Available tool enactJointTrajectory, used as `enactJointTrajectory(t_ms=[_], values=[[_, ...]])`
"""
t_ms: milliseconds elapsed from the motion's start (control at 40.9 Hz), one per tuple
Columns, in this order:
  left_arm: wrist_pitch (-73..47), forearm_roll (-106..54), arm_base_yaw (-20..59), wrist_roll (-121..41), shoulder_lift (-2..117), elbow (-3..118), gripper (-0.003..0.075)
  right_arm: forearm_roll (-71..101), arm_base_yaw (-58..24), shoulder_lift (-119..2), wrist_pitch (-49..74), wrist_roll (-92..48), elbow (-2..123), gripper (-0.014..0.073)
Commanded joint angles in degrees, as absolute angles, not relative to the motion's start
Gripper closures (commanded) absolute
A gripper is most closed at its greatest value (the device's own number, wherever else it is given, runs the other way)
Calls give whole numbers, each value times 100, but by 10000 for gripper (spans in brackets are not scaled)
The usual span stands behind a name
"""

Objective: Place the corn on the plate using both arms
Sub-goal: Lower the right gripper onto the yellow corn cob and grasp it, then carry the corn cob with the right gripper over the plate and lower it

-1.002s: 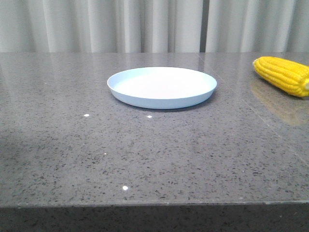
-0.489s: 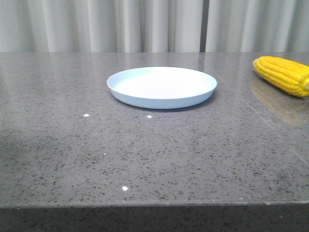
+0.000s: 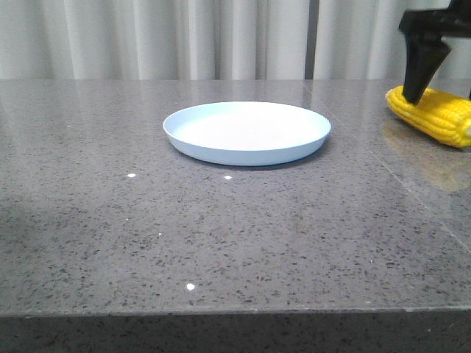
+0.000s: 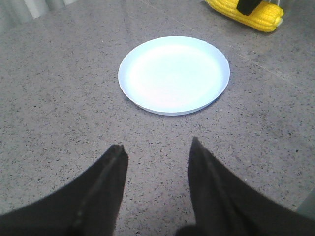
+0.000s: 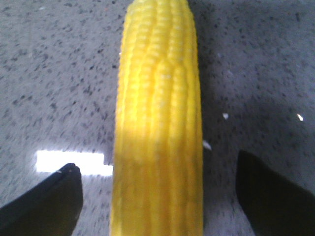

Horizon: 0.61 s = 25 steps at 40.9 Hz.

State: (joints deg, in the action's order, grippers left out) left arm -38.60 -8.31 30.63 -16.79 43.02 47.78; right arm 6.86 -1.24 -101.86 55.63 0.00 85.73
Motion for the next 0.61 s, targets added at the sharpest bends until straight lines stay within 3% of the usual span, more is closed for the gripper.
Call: enactJointTrajectory(t_ms=[0,98,195,293,586], values=[[-3411,-891,3095,-1624,4276,4942,419,727,-142,-10171,5445,-66,8917,-53],[-3411,-891,3095,-1624,4276,4942,419,727,-142,-10272,5598,-66,9005,41],[-3411,-891,3095,-1624,4276,4942,419,727,-142,-10278,5637,-66,9033,228],[-3411,-891,3095,-1624,4276,4942,419,733,-142,-10278,5713,-66,9108,346],[-3411,-891,3095,-1624,4276,4942,419,752,-790,-9948,6519,-71,9907,377]])
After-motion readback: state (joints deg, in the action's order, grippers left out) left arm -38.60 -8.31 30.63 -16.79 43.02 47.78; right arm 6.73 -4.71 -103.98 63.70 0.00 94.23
